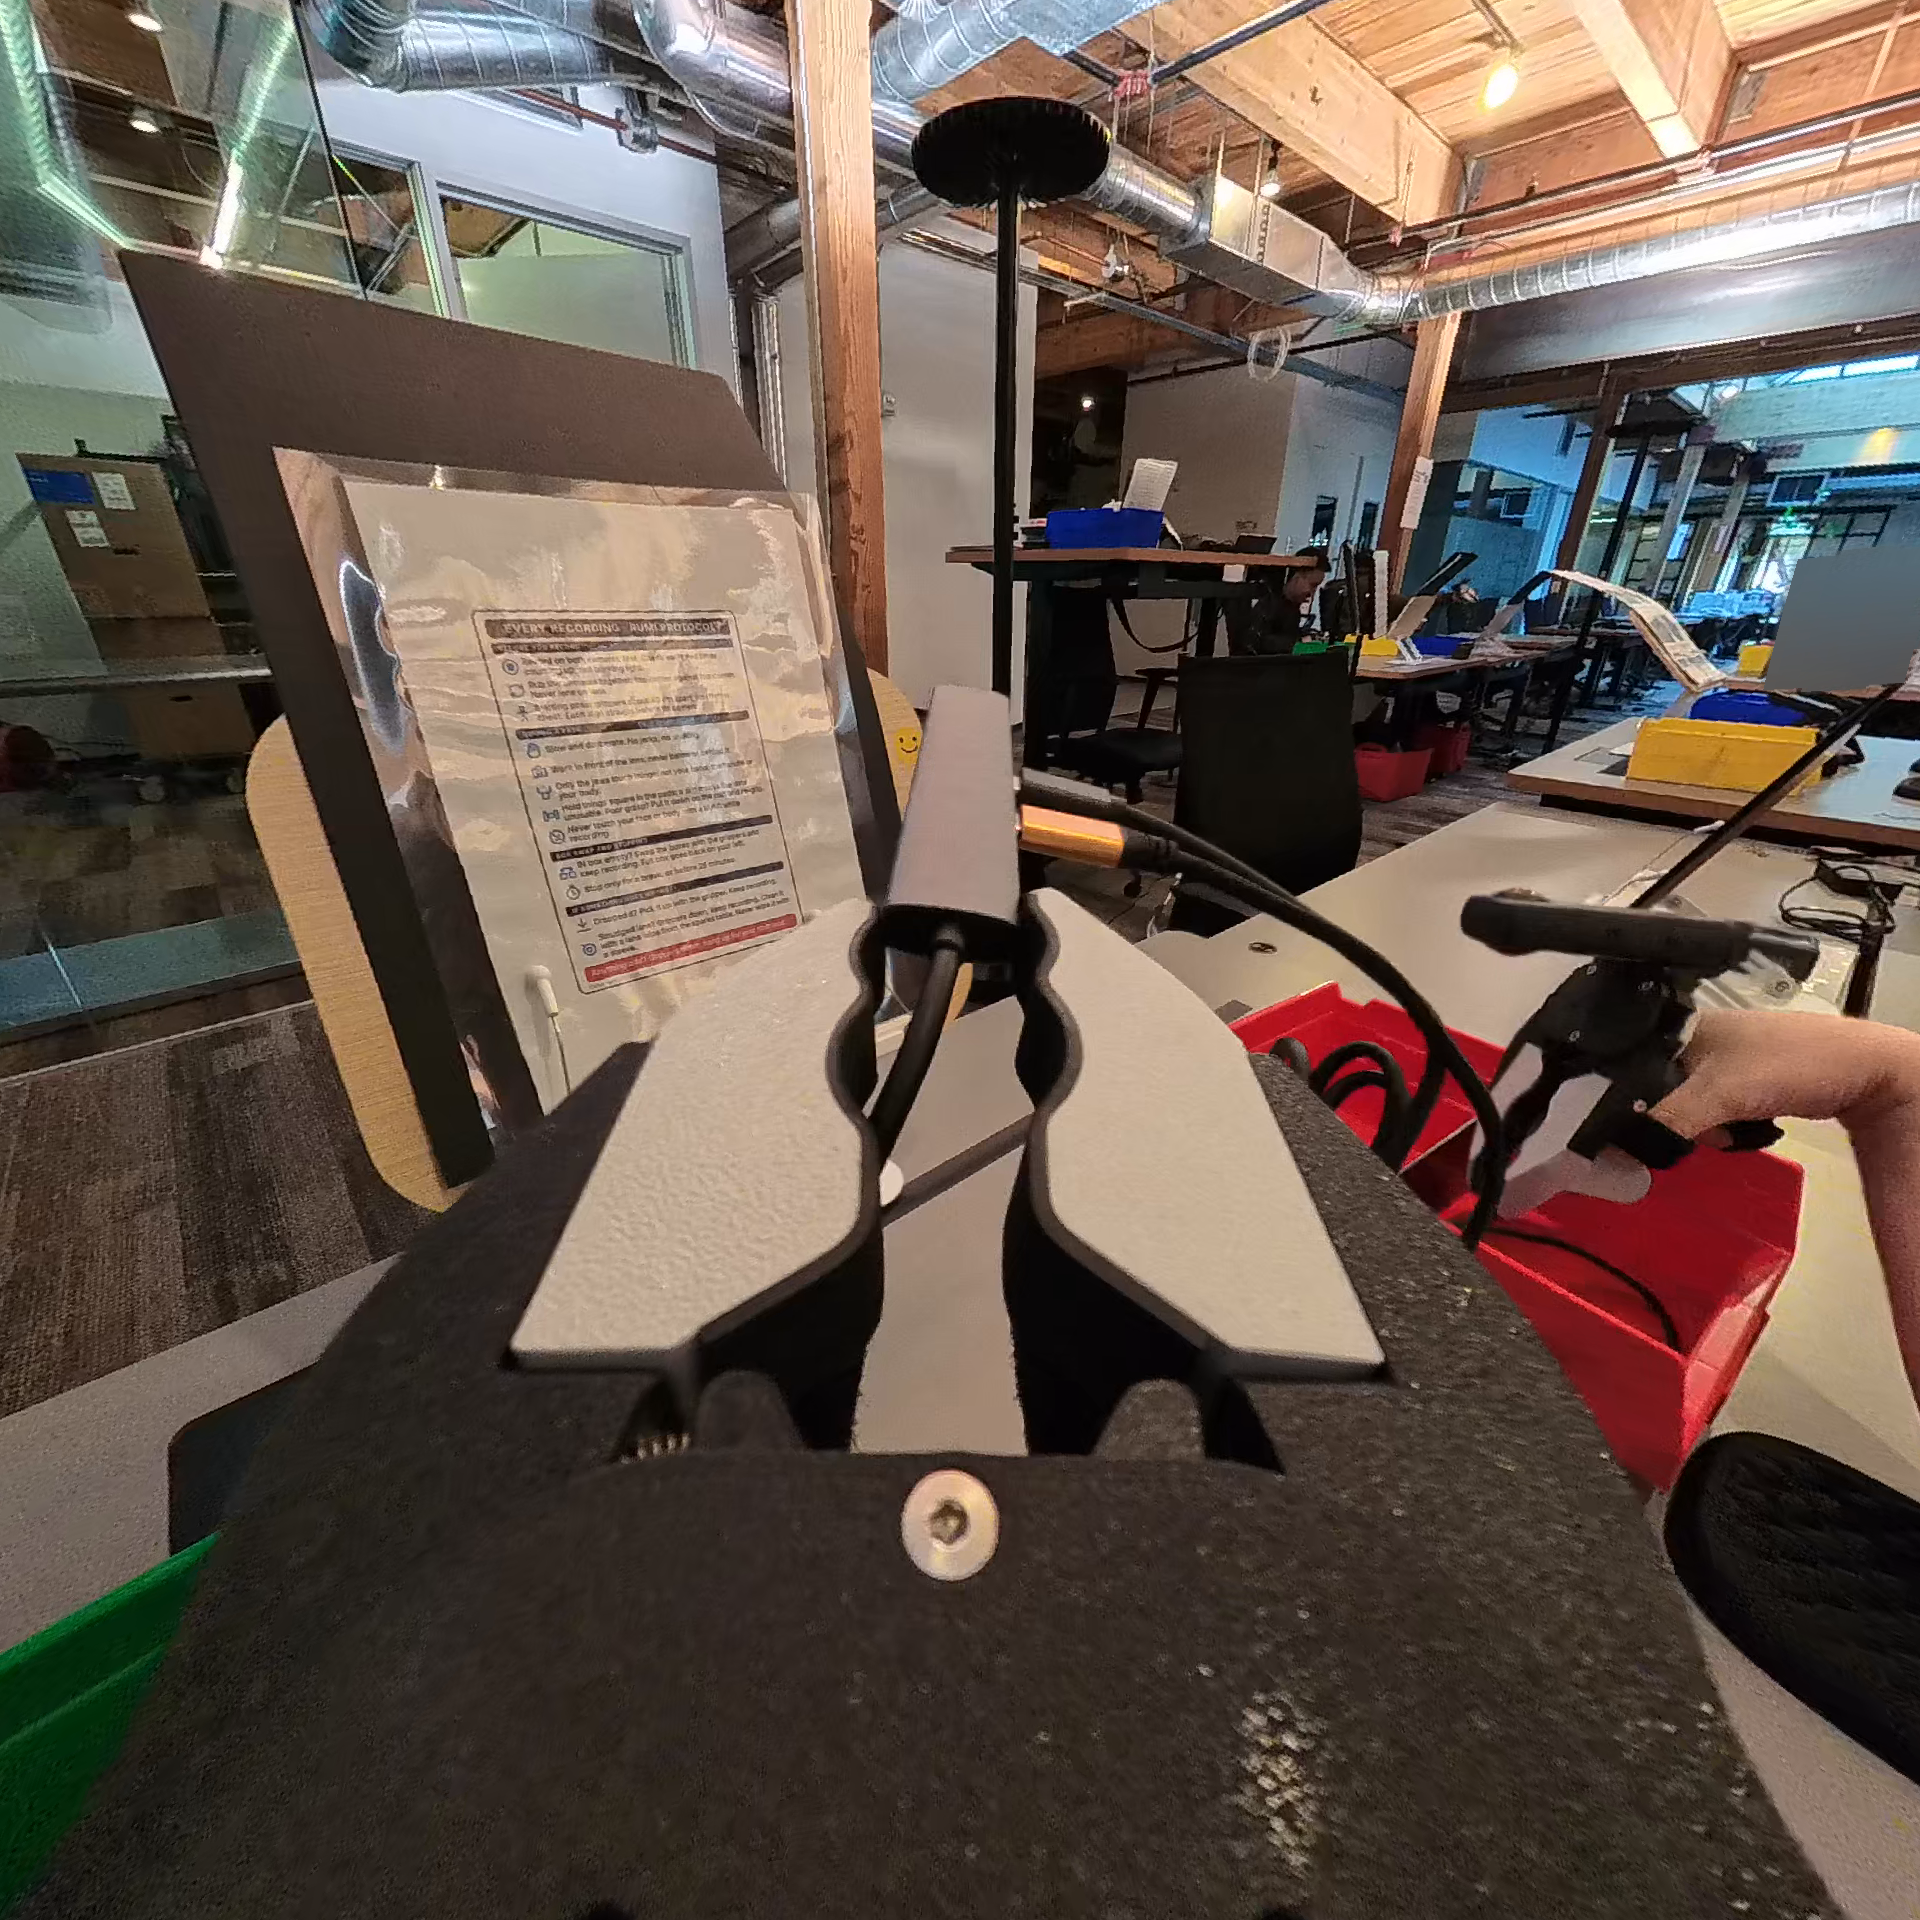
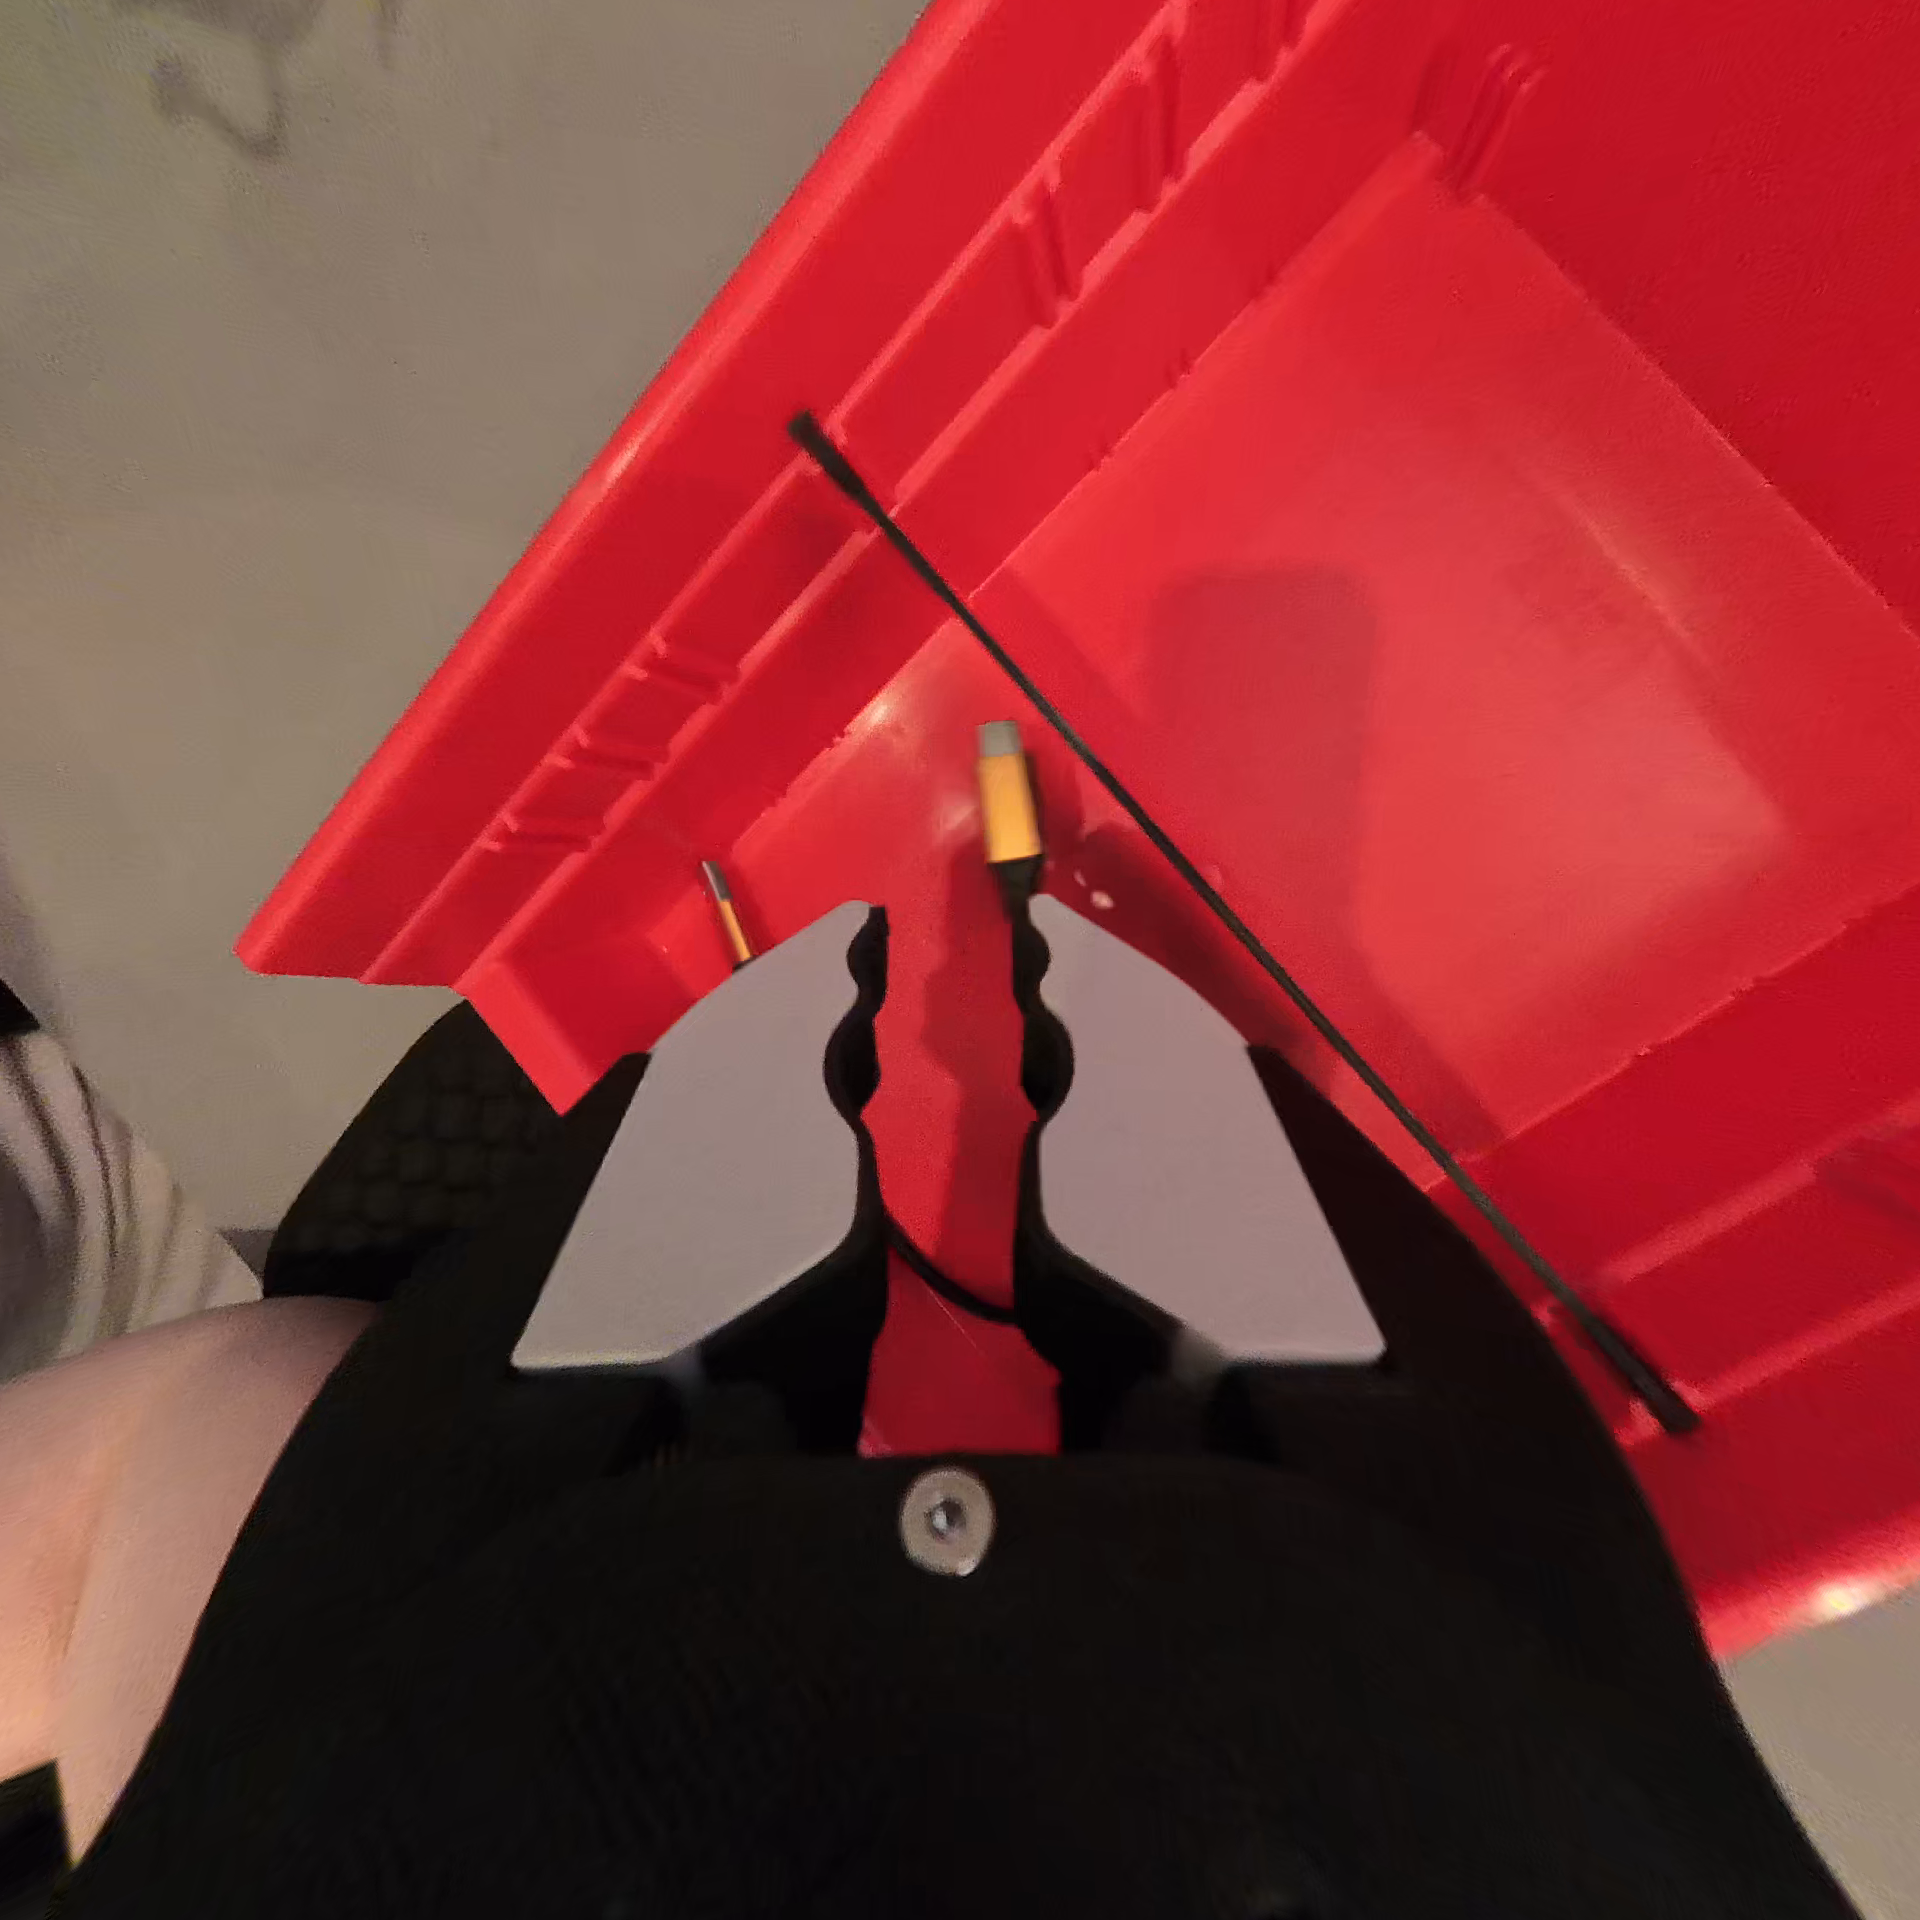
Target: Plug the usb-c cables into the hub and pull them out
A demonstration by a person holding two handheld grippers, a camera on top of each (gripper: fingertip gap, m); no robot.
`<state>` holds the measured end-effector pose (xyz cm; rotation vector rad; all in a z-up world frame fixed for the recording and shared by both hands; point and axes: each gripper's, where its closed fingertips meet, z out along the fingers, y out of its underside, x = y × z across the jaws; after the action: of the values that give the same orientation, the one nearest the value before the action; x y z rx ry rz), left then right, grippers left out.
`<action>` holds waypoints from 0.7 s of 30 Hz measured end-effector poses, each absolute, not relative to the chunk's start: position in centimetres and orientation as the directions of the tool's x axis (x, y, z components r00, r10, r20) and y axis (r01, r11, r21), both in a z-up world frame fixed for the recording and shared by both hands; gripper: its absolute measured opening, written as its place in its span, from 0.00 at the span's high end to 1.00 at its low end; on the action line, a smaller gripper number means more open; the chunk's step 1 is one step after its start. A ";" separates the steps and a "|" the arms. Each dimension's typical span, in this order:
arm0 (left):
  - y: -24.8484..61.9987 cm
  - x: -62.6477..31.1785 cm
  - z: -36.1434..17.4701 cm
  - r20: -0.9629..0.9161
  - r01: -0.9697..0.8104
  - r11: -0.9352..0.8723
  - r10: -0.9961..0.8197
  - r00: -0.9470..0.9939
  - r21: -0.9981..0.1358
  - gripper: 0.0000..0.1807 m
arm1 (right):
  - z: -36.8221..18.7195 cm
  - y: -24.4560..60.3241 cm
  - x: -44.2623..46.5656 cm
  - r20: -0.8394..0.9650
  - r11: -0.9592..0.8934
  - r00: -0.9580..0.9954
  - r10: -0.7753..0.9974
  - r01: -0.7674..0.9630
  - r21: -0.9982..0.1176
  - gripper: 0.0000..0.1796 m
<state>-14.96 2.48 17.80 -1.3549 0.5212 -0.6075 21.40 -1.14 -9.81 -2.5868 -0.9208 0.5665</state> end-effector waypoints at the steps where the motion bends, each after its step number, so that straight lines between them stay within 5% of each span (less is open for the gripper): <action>1: 2.4 -14.9 17.8 0.003 0.101 0.106 -0.675 0.738 -0.989 0.88 | -9.2 -0.9 21.6 -0.231 -0.724 0.718 0.656 0.514 -0.460 0.85; 5: 2.3 -14.3 17.7 -0.003 0.096 0.106 -0.682 0.731 -0.990 0.88 | -5.0 0.7 22.3 0.005 -0.601 0.753 0.658 0.529 -0.599 0.81; 10: 2.2 -12.9 17.5 -0.028 0.088 0.136 -0.675 0.738 -0.987 0.88 | 5.4 3.2 16.9 0.332 -0.230 0.735 0.591 0.549 -0.804 0.79; 15: 2.0 -10.6 16.9 -0.082 0.055 0.184 -0.663 0.744 -0.981 0.88 | 15.9 -0.3 3.8 0.283 0.176 0.706 0.649 0.222 -0.959 0.79; 21: 1.6 -7.5 15.6 -0.115 0.037 0.207 -0.676 0.728 -0.978 0.88 | 16.4 -2.2 -2.6 0.289 0.292 0.722 0.629 0.125 -0.948 0.84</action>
<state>-7.53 1.64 15.60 -1.2792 0.6069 -0.5407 -2.63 -2.15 16.45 -1.2535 -0.7280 0.3780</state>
